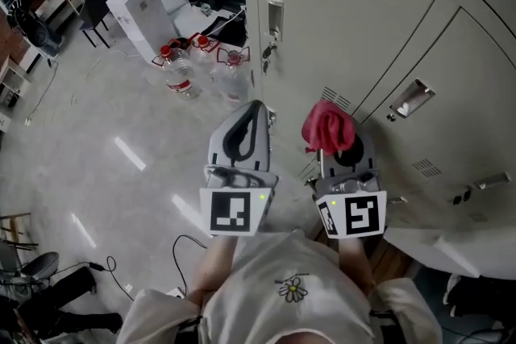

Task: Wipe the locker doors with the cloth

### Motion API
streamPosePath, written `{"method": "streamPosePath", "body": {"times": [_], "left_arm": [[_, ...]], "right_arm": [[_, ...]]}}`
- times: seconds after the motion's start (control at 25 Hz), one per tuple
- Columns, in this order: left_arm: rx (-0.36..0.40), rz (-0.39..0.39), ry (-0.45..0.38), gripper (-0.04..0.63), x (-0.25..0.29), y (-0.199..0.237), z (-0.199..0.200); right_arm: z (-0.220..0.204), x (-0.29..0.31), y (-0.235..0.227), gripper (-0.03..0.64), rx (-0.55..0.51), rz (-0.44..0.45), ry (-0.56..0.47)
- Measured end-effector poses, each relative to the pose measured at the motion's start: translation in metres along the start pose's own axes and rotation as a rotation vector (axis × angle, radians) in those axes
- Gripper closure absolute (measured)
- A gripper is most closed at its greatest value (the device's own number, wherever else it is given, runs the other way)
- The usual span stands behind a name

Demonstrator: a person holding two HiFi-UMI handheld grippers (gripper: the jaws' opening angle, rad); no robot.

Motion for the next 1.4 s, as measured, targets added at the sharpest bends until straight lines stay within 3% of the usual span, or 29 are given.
{"method": "streamPosePath", "body": {"times": [0.84, 1.2, 1.4], "left_arm": [[0.008, -0.025, 0.021, 0.578, 0.013, 0.061, -0.009], [0.02, -0.022, -0.015, 0.58, 0.048, 0.089, 0.002], [0.036, -0.047, -0.049, 0.578, 0.08, 0.109, 0.012]], "right_arm": [[-0.014, 0.039, 0.028, 0.586, -0.051, -0.075, 0.03], [0.049, 0.144, 0.021, 0.586, -0.247, -0.094, -0.092], [0.076, 0.214, 0.024, 0.586, -0.279, -0.134, -0.132]]}}
Point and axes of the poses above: the fingertips, and each gripper's own axes: x forward along the fingers, y to its left, z out of its top, the point moved 7 cm from there along -x, backward along the fingers, and after that the axes turned 12 degrees about -y, right-handed, at the moved point
